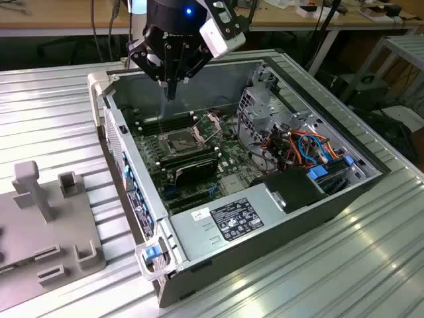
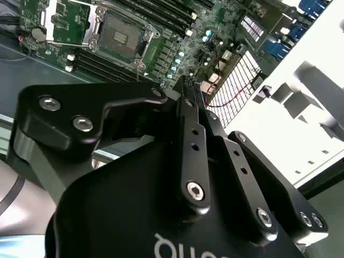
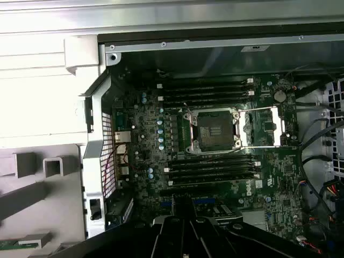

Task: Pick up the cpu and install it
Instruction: 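Reach for the cpu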

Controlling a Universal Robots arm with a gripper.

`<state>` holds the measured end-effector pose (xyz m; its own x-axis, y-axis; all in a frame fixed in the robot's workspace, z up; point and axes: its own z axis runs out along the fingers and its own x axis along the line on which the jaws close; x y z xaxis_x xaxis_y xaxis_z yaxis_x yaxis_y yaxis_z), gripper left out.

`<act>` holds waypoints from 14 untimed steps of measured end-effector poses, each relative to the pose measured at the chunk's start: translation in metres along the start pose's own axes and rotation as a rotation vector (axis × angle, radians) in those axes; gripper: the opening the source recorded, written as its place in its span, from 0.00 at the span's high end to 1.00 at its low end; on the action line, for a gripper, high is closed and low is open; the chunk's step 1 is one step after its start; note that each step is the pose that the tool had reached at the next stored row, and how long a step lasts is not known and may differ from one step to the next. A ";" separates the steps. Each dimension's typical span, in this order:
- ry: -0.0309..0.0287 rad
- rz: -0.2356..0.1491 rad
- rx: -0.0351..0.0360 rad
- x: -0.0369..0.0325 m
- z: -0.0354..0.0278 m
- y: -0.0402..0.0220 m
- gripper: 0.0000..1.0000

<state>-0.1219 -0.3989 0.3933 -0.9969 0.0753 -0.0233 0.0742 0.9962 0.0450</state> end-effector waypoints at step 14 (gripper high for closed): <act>-0.0001 0.000 -0.0001 0.0004 0.0000 0.0000 0.89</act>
<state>-0.1223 -0.3988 0.3932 -0.9969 0.0754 -0.0234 0.0742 0.9962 0.0451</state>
